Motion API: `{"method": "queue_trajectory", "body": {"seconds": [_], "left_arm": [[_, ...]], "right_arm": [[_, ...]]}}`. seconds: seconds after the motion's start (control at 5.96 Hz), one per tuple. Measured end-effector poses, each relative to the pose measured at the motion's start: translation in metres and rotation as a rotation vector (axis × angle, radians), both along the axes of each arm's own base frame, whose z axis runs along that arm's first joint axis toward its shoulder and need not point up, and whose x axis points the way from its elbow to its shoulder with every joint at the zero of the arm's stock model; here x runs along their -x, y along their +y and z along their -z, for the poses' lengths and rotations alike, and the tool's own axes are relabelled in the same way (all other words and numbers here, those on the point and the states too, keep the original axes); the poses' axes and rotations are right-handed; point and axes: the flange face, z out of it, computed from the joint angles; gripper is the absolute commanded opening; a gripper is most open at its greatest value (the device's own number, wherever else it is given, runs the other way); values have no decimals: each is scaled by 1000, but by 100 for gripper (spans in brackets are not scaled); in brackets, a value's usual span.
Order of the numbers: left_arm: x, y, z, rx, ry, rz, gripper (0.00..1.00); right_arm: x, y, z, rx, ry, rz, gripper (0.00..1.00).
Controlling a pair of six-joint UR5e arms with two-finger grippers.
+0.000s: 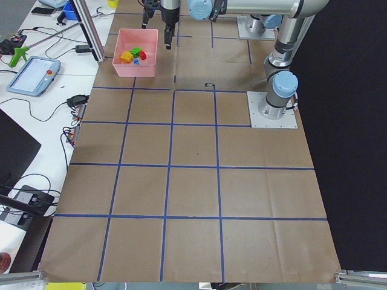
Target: Put all blocks into box
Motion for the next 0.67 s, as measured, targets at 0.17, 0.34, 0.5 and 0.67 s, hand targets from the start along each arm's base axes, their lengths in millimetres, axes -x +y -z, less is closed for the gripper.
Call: {"method": "queue_trajectory", "body": {"seconds": [0.17,0.34,0.5,0.67], "left_arm": [[0,0,0,-1,-1,4,99],[0,0,1,-2,-1,5,99],[-1,0,1,-2,-2,5,99],[-1,0,1,-3,-3,5,99]], "right_arm": [[2,4,-9,-18,8,-5,100],[11,18,-27,-69,29,-6,100],[26,41,-53,-139,54,3,100],[47,70,-86,-210,76,19,100]]}}
